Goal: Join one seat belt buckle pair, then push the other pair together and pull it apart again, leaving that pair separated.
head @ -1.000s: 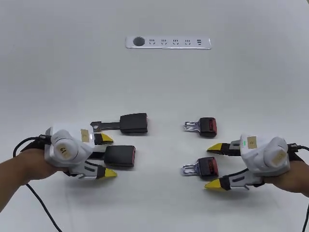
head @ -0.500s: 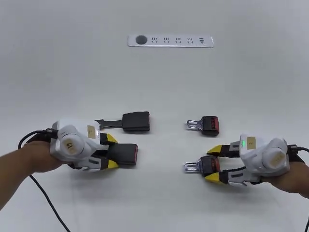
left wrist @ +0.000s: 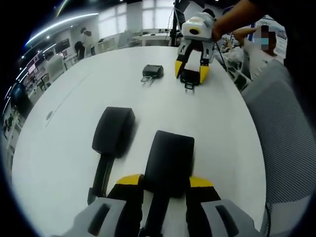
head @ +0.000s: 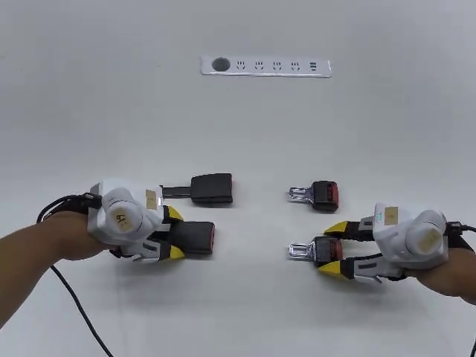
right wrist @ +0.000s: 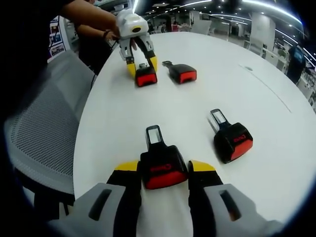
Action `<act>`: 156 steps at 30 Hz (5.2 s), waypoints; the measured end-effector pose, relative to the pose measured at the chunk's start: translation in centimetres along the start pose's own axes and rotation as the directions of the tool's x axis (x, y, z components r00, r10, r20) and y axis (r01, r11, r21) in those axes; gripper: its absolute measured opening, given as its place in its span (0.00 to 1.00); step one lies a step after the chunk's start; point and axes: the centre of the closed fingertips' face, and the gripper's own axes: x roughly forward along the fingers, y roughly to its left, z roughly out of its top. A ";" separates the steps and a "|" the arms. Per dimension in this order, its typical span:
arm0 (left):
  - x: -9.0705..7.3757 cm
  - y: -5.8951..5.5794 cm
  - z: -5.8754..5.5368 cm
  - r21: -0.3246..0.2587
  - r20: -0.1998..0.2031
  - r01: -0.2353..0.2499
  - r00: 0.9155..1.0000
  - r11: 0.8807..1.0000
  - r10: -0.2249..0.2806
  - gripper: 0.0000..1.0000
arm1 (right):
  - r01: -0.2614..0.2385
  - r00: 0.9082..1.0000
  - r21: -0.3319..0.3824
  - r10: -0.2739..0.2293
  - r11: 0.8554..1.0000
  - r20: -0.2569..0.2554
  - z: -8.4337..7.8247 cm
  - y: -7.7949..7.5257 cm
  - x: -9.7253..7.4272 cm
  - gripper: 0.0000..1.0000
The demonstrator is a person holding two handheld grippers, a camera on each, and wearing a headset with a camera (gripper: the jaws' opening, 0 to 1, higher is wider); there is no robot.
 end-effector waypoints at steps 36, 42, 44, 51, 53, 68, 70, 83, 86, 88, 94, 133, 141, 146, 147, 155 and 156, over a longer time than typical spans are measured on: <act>0.1 0.0 0.2 -0.021 -0.043 -0.004 0.999 1.000 0.003 0.34 | -0.006 0.999 -0.014 0.007 1.000 0.051 3.5 0.2 3.8 0.36; 0.2 0.0 0.1 -0.021 -0.047 -0.005 0.999 1.000 0.004 0.34 | -0.002 0.997 -0.015 0.003 1.000 0.071 4.6 0.3 4.7 0.36; 0.2 0.0 0.1 -0.022 -0.049 -0.005 0.999 1.000 0.004 0.34 | -0.001 0.997 -0.019 0.003 1.000 0.076 5.0 0.4 5.2 0.36; 0.3 0.0 0.1 -0.022 -0.058 -0.006 0.998 1.000 0.005 0.34 | -0.008 0.996 -0.030 0.011 1.000 0.092 6.3 1.0 6.6 0.36; 0.3 0.0 0.1 -0.022 -0.061 -0.006 0.998 1.000 0.005 0.34 | -0.008 0.995 -0.030 0.011 1.000 0.098 6.6 1.1 7.0 0.36; 0.3 0.1 0.0 -0.015 -0.092 -0.006 0.996 1.000 0.005 0.34 | -0.005 0.988 -0.019 0.008 1.000 0.156 9.5 2.3 9.3 0.36; 0.3 0.2 0.0 -0.017 -0.093 -0.008 0.996 1.000 0.006 0.34 | -0.010 0.987 -0.008 0.011 1.000 0.163 9.6 2.3 9.4 0.36; 0.4 0.1 0.1 -0.019 -0.099 -0.015 0.995 1.000 0.013 0.33 | -0.029 0.990 -0.021 0.031 0.999 0.137 10.5 2.5 9.8 0.36; 0.3 0.3 0.2 -0.025 -0.082 -0.010 0.997 1.000 0.008 0.33 | -0.032 0.991 -0.026 0.035 0.999 0.130 10.8 2.6 10.1 0.35; 0.4 0.4 0.1 -0.009 -0.109 -0.001 0.994 1.000 0.000 0.33 | -0.034 0.992 -0.028 0.037 0.999 0.121 10.9 2.5 10.3 0.35; 0.5 0.4 0.1 0.002 -0.112 0.005 0.994 1.000 -0.005 0.33 | -0.040 0.993 -0.033 0.044 0.999 0.109 11.3 2.6 10.6 0.35; 0.6 0.1 0.2 0.096 -0.091 0.046 0.995 0.994 -0.038 0.33 | -0.026 0.998 -0.066 0.029 0.997 0.056 11.9 2.6 11.4 0.35; 0.5 0.2 0.1 0.099 -0.040 0.049 0.998 0.994 -0.045 0.32 | -0.029 0.997 -0.075 0.033 0.997 0.065 11.9 2.6 11.3 0.35; 0.4 0.4 0.1 0.105 -0.024 0.053 0.998 0.993 -0.051 0.32 | -0.037 0.996 -0.089 0.044 0.995 0.072 11.8 2.6 11.3 0.34; 0.4 0.4 0.1 0.106 -0.023 0.054 0.998 0.993 -0.052 0.32 | -0.038 0.996 -0.090 0.044 0.995 0.072 11.8 2.7 11.3 0.34; 0.4 0.2 0.3 0.106 -0.006 0.063 0.998 0.992 -0.063 0.32 | -0.042 0.995 -0.097 0.050 0.994 0.087 11.8 2.8 11.1 0.34; 0.4 0.1 0.3 0.107 -0.004 0.067 0.998 0.992 -0.067 0.32 | -0.045 0.995 -0.098 0.053 0.994 0.087 11.8 2.8 11.1 0.34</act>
